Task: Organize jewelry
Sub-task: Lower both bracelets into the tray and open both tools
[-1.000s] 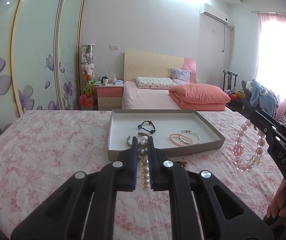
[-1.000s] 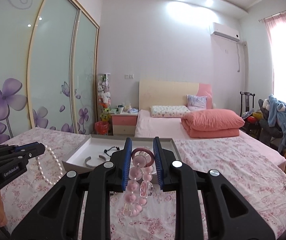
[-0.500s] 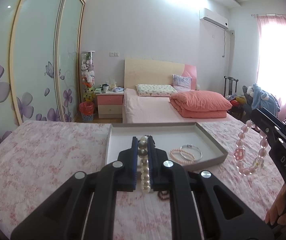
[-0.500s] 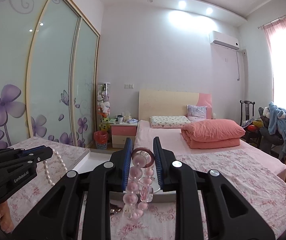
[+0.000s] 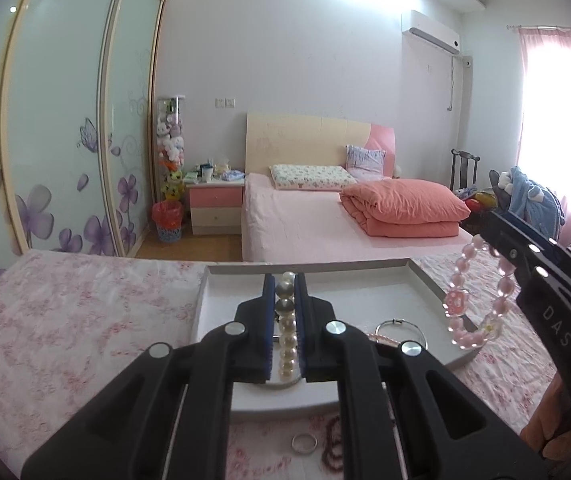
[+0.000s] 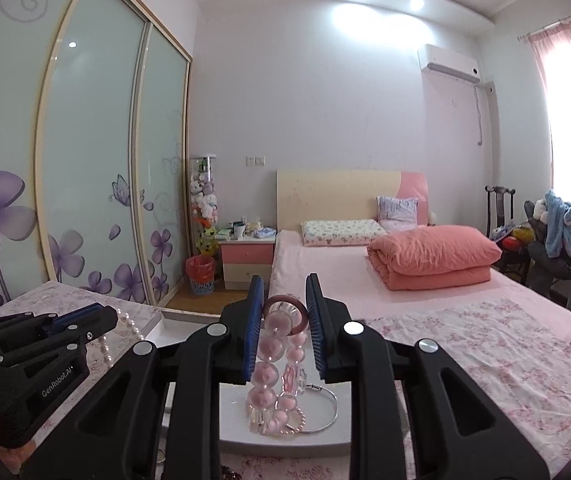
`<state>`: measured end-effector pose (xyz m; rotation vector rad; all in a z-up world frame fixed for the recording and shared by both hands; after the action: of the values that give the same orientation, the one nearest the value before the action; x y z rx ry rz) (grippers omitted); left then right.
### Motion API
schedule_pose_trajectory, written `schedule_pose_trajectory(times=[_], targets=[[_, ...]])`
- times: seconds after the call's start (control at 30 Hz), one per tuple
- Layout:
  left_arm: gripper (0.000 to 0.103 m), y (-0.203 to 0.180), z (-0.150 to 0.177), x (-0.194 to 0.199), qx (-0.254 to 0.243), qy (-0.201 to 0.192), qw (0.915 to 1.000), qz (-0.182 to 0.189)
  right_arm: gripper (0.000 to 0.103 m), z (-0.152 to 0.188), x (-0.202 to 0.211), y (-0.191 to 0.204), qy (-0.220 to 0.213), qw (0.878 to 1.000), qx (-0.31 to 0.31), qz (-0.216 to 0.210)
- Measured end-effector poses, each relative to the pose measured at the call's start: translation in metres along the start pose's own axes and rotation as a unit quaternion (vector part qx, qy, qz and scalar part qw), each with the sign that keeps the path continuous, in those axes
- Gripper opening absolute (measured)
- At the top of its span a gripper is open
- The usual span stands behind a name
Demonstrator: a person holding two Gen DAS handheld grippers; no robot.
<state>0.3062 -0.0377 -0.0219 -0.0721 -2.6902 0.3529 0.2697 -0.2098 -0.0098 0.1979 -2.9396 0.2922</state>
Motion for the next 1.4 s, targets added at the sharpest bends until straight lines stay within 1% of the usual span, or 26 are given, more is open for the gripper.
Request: schedule_pose_trajectory(times=[0.17, 0.3, 0.47, 0.53, 0.57, 0.6, 0.63, 0.67, 0.8, 0.93, 1.17, 1.3, 1.4], targets=[[0.01, 0.007, 0.009, -0.035, 0.007, 0.027, 0.9996, -0.005, 0.023, 0.012, -0.029, 0.007, 0.035, 0.999, -0.002, -0.013], [0.01, 0.008, 0.016, -0.055, 0.006, 0.044, 0.999, 0.0, 0.023, 0.025, -0.051, 0.016, 0.071, 0.997, -0.001, -0.023], [0.01, 0.012, 0.023, -0.076, 0.013, 0.067, 0.9976, -0.001, 0.023, 0.036, -0.064, 0.016, 0.103, 0.994, -0.014, -0.033], [0.01, 0.013, 0.026, -0.084, 0.017, 0.079, 0.9968, -0.002, 0.024, 0.036, -0.065, 0.016, 0.107, 0.994, -0.015, -0.033], [0.01, 0.014, 0.028, -0.086, 0.019, 0.083, 0.9964, -0.002, 0.029, 0.035, -0.067, 0.018, 0.109, 0.993, -0.015, -0.034], [0.011, 0.015, 0.029, -0.089, 0.02, 0.089, 0.9958, -0.002, 0.039, 0.034, -0.068, 0.019, 0.11, 0.993, -0.014, -0.035], [0.011, 0.017, 0.03, -0.091, 0.022, 0.092, 0.9955, -0.003, 0.044, 0.033, -0.068, 0.017, 0.11, 0.993, -0.015, -0.034], [0.011, 0.018, 0.03, -0.092, 0.026, 0.094, 0.9952, -0.003, 0.046, 0.032, -0.067, 0.017, 0.108, 0.993, -0.017, -0.032], [0.019, 0.024, 0.025, -0.093, 0.042, 0.095, 0.9946, -0.004, 0.046, 0.032, -0.067, 0.012, 0.11, 0.993, -0.022, -0.031], [0.02, 0.033, 0.02, -0.088, 0.056, 0.092, 0.9941, -0.009, 0.046, 0.034, -0.064, 0.006, 0.111, 0.993, -0.027, -0.026], [0.022, 0.041, 0.018, -0.073, 0.061, 0.088, 0.994, -0.022, 0.046, 0.035, -0.051, 0.005, 0.112, 0.993, -0.023, -0.024], [0.023, 0.047, 0.021, -0.057, 0.06, 0.085, 0.9942, -0.027, 0.046, 0.038, -0.04, 0.006, 0.117, 0.993, -0.016, -0.029], [0.026, 0.053, 0.026, -0.041, 0.055, 0.084, 0.9945, -0.03, 0.046, 0.045, -0.028, 0.009, 0.129, 0.991, -0.014, -0.04]])
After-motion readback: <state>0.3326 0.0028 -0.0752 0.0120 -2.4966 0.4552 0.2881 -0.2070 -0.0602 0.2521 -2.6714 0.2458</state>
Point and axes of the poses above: each gripper's, at about its wrist camera, not at the fingertips, and x roughly against the way its jaws point, y to its left, z to its underside, the point moved 8 cm from there along -x, roughly the way its jaws point, and after that the axes turned 12 degrees about x, right-handed, at the moved point
